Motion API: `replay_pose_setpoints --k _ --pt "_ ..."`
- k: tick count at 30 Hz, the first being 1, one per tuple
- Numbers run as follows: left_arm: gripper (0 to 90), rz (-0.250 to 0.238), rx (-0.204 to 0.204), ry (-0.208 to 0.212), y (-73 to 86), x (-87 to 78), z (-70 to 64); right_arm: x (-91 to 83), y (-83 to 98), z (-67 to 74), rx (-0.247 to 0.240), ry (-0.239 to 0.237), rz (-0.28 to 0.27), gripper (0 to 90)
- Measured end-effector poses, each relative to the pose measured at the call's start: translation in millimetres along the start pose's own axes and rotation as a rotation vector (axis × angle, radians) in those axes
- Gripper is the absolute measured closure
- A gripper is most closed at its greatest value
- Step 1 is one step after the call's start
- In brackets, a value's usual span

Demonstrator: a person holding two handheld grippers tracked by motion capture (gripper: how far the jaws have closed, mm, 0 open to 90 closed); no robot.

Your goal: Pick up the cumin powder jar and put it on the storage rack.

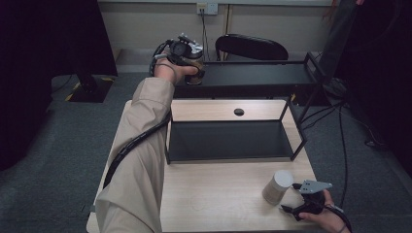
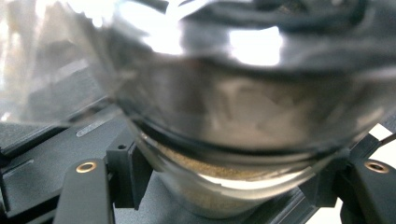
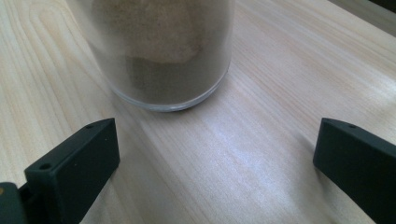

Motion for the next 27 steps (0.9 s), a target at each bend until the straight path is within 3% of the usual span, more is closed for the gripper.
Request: replay_pose_setpoints --k 15,21,25,27 --pt "30.1 -0.006 0.007 -0.023 1.0 1.9 -4.1 -0.1 0.1 0.1 -0.001 0.000 0.000 0.0" --pt "18.3 -0.009 0.006 -0.043 2.6 1.1 -8.8 -0.2 0.3 0.0 -0.001 0.000 -0.001 0.0" --pt "7.0 -0.020 -0.013 -0.079 5.5 1.0 -13.1 -0.3 0.4 0.1 -0.001 0.000 -0.001 0.0" --pt "1.3 -0.020 0.002 -0.075 7.1 -0.3 -15.0 -0.4 0.5 0.1 -0.001 0.000 -0.001 0.0"
Point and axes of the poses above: each handheld gripper's, and its own axes: x roughly forward along the jaws, y roughly out of its underside, z roughly to its left, the point moved 5 cm from there along x, roughly forward along the jaws, and after that the axes turned 12 degrees about y, right-handed, at the moved point
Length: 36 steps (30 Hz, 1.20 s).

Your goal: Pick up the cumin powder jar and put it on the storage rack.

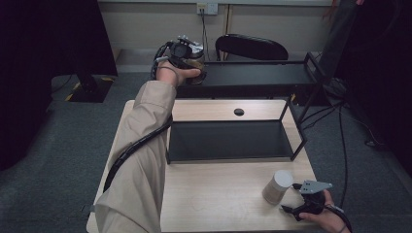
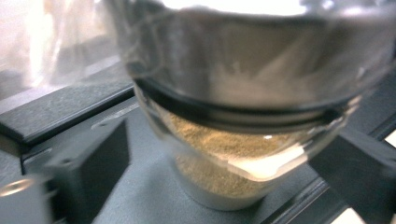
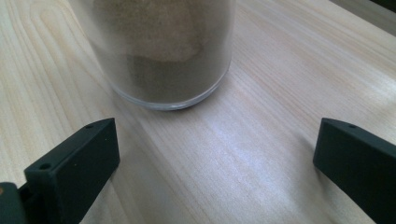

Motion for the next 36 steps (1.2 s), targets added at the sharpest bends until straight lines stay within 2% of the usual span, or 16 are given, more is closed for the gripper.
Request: replay_pose_setpoints --k 4,7,9,14,18,20,27,32,36 --pt "1.0 -0.011 0.005 -0.005 2.5 -3.8 -2.4 -0.2 0.2 0.1 0.001 0.000 0.000 0.0" --pt "1.0 -0.037 -0.002 -0.002 6.1 -6.8 -5.3 -0.2 0.2 0.1 0.001 0.000 0.000 0.0" --pt "1.0 -0.034 0.032 -0.001 7.8 -9.4 -8.6 -0.2 0.2 0.1 0.001 0.000 0.000 0.0" --pt "1.0 -0.043 0.046 0.016 14.2 -18.0 -14.3 -0.3 0.2 0.2 0.001 0.000 0.000 0.0" --pt "0.9 -0.062 0.058 0.026 23.3 -24.0 -17.0 -0.3 0.2 0.1 0.001 0.000 0.000 0.0" --pt "0.8 -0.068 0.065 0.043 28.2 -26.8 -17.1 -0.3 0.2 0.2 0.001 0.000 0.001 0.0" --pt "1.0 -0.077 0.128 0.046 45.8 -32.3 -22.2 -0.3 0.2 0.2 0.001 0.000 0.001 0.0" --pt "1.0 -0.072 0.133 0.088 60.7 -32.1 -24.6 -0.3 0.2 0.2 0.001 0.000 0.001 0.0" --pt "1.1 -0.074 0.154 0.087 71.3 -33.4 -28.6 -0.3 0.2 0.2 0.001 0.000 0.000 0.0"
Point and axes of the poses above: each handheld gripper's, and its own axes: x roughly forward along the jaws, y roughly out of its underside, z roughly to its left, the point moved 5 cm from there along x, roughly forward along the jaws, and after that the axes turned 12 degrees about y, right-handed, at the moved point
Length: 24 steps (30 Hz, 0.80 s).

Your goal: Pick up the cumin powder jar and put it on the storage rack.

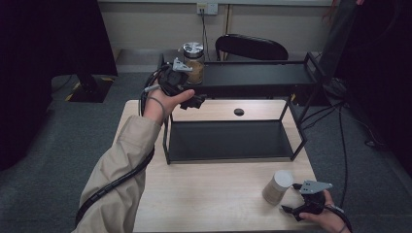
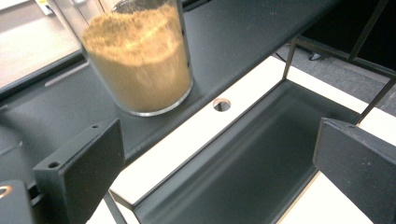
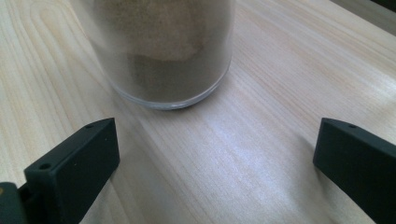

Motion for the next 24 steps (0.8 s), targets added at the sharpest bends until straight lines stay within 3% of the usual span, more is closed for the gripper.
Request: replay_pose_setpoints --k 10,24 --pt "1.1 0.007 0.001 0.078 38.2 2.8 -10.3 0.0 0.1 0.1 0.001 0.001 -0.001 0.0" --pt "1.1 0.022 0.029 0.112 75.7 8.4 -26.8 -0.1 0.0 0.0 0.000 0.000 0.000 0.0"
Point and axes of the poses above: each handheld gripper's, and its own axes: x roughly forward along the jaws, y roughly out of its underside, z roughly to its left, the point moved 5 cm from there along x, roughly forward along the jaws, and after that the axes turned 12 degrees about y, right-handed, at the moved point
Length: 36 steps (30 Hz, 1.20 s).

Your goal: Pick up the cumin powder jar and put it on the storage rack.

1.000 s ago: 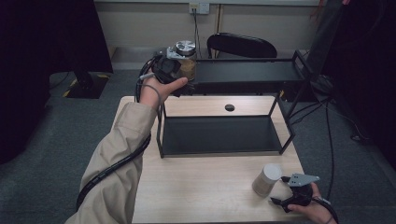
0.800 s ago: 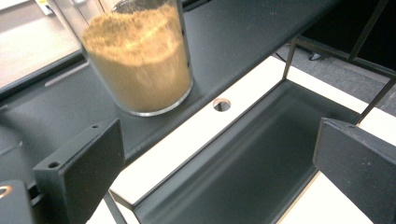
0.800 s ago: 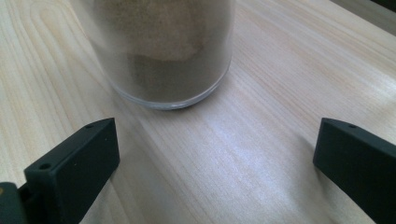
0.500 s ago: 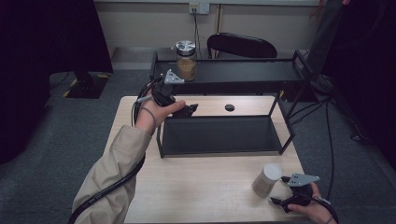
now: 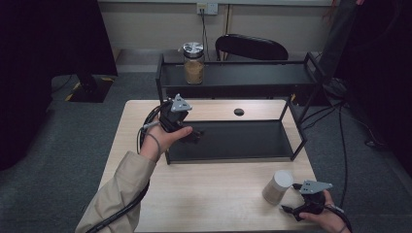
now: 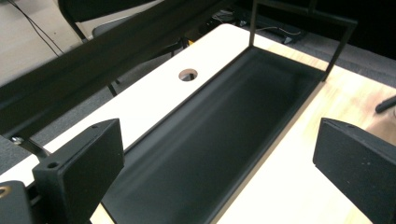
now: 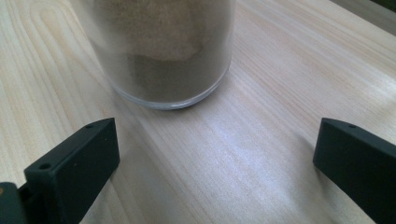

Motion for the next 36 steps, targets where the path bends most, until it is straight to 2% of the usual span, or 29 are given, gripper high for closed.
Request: replay_pose_setpoints --k 6,14,27,36 --pt "1.1 0.014 -0.013 0.021 15.4 5.3 -4.0 0.0 0.0 0.0 0.000 0.000 0.000 0.0" --pt "1.2 0.043 -0.006 0.042 35.7 14.4 -10.3 0.0 0.0 0.0 0.001 0.000 0.000 0.0" --pt "1.3 0.030 -0.045 0.068 73.5 27.2 -14.0 0.0 0.0 0.0 0.001 0.000 0.000 0.0" --pt "1.3 0.018 -0.050 0.093 98.4 32.2 -16.2 -0.1 0.0 0.3 0.000 0.001 0.001 0.0"
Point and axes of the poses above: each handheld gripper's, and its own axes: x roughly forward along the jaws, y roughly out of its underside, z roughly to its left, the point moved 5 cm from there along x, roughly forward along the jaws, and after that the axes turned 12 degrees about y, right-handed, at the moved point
